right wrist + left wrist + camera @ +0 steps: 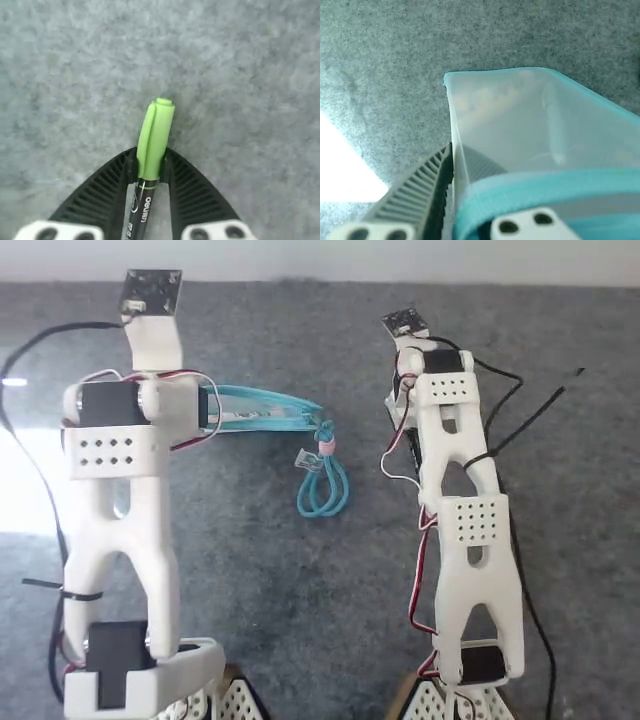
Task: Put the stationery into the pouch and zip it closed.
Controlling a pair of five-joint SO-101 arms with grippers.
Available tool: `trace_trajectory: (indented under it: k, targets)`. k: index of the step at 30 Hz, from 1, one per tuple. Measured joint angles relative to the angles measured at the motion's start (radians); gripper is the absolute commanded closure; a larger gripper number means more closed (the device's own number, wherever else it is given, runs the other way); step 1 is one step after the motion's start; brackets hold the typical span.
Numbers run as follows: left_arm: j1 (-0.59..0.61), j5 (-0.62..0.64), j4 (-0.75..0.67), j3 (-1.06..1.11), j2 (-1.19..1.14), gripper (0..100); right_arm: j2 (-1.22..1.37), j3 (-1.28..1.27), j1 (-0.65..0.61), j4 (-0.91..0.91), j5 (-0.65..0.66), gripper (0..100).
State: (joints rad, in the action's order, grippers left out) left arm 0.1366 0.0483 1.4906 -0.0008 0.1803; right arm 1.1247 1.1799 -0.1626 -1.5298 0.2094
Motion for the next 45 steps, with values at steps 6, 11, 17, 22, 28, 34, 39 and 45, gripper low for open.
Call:
trace_trajectory:
  k: [6, 11, 17, 22, 28, 34, 39, 45]
  targets:
    - [0.000, 0.000, 0.000, 0.000, 0.000, 99, -0.086, 0.341, 0.000, -0.218, -0.044, 99.2]
    - [0.000, 0.000, 0.000, 0.000, 0.000, 99, -0.301, 0.292, 0.012, -0.226, -0.055, 99.2]
    - [0.000, 0.000, 0.000, 0.000, 0.000, 99, -0.744, -0.203, -0.066, -0.226, -0.021, 99.1]
    - [0.000, 0.000, 0.000, 0.000, 0.000, 99, -1.223, -0.516, -0.256, -0.216, -0.009, 99.1]
    - [0.000, 0.000, 0.000, 0.003, 0.000, 99, -1.669, -0.718, -0.373, 0.066, -0.063, 99.1]
    - [0.000, 0.000, 0.000, 0.009, 0.000, 99, -1.714, -1.126, -0.417, 0.580, -0.069, 99.1]
    - [0.000, 0.000, 0.000, 0.009, 0.000, 99, -1.768, -1.513, -0.422, 1.088, -0.069, 99.1]
    - [0.000, 0.000, 0.000, 0.012, 0.000, 99, -1.880, -1.788, -0.443, 1.548, -0.069, 99.1]
